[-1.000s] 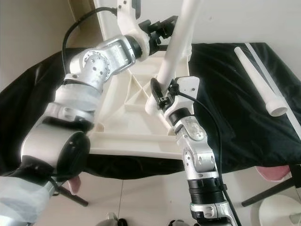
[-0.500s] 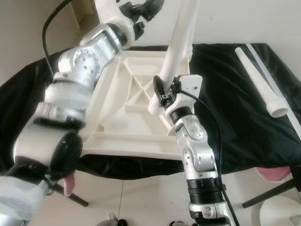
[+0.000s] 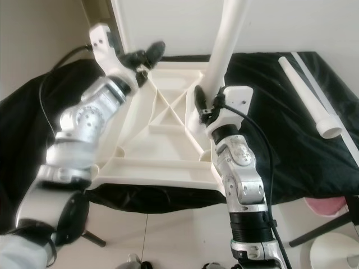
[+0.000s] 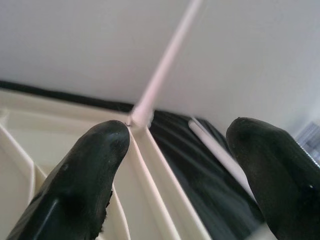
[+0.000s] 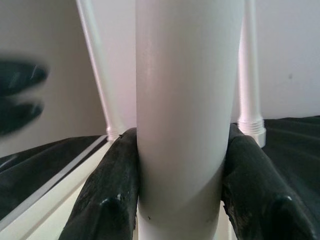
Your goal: Building children table
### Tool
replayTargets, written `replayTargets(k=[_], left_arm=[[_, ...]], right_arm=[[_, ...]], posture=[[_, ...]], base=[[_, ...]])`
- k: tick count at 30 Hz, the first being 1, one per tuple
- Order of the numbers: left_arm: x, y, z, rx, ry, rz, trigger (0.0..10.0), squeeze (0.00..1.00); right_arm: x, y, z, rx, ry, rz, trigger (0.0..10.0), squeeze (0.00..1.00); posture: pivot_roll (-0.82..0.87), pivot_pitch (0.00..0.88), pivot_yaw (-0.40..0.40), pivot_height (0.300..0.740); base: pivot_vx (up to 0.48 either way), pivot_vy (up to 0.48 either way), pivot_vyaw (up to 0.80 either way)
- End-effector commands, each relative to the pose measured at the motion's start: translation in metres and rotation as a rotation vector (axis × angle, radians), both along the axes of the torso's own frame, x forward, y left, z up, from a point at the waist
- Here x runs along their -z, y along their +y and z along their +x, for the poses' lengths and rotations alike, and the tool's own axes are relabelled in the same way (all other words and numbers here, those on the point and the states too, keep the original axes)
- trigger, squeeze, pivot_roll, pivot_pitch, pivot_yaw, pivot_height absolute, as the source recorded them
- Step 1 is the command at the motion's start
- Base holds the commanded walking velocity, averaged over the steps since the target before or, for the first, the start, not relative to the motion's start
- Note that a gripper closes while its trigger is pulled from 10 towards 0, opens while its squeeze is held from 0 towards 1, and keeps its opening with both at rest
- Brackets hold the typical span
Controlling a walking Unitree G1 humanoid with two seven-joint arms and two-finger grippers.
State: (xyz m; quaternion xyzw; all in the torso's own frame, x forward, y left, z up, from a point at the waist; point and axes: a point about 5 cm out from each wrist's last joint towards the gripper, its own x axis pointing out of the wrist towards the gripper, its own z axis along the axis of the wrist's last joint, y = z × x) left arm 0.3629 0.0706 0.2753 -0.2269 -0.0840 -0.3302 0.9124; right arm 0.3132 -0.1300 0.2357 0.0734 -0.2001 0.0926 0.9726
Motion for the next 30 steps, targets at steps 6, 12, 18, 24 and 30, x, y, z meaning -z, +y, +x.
replayTargets(k=[6,12,18,24,30], left_arm=[[0.003,-0.011,-0.02,0.17,-0.102,0.016,10.0,0.0],[0.032,-0.021,-0.038,0.141,-0.105,0.123,10.0,0.0],[0.059,-0.026,-0.051,0.162,-0.086,0.24,10.0,0.0],[0.096,-0.026,-0.051,0.109,-0.079,0.474,10.0,0.0],[0.104,-0.028,-0.056,0.123,-0.055,0.498,10.0,0.0]], right_arm=[[-0.003,0.002,0.003,0.012,-0.007,-0.008,10.0,0.0],[0.0,0.003,0.004,0.005,0.009,-0.015,10.0,0.0],[0.0,0.002,0.005,0.004,0.012,-0.01,10.0,0.0],[-0.001,0.001,0.007,0.009,0.009,-0.012,10.0,0.0],[0.0,0.001,0.007,0.014,0.01,-0.011,10.0,0.0]], posture=[[-0.07,0.036,0.028,0.74],[-0.06,0.035,0.017,0.74],[-0.06,0.033,0.011,0.74],[-0.06,0.028,0.012,0.74],[-0.06,0.028,0.016,0.74]], base=[[0.0,0.0,0.0],[0.0,0.0,0.0],[0.0,0.0,0.0],[0.0,0.0,0.0],[0.0,0.0,0.0]])
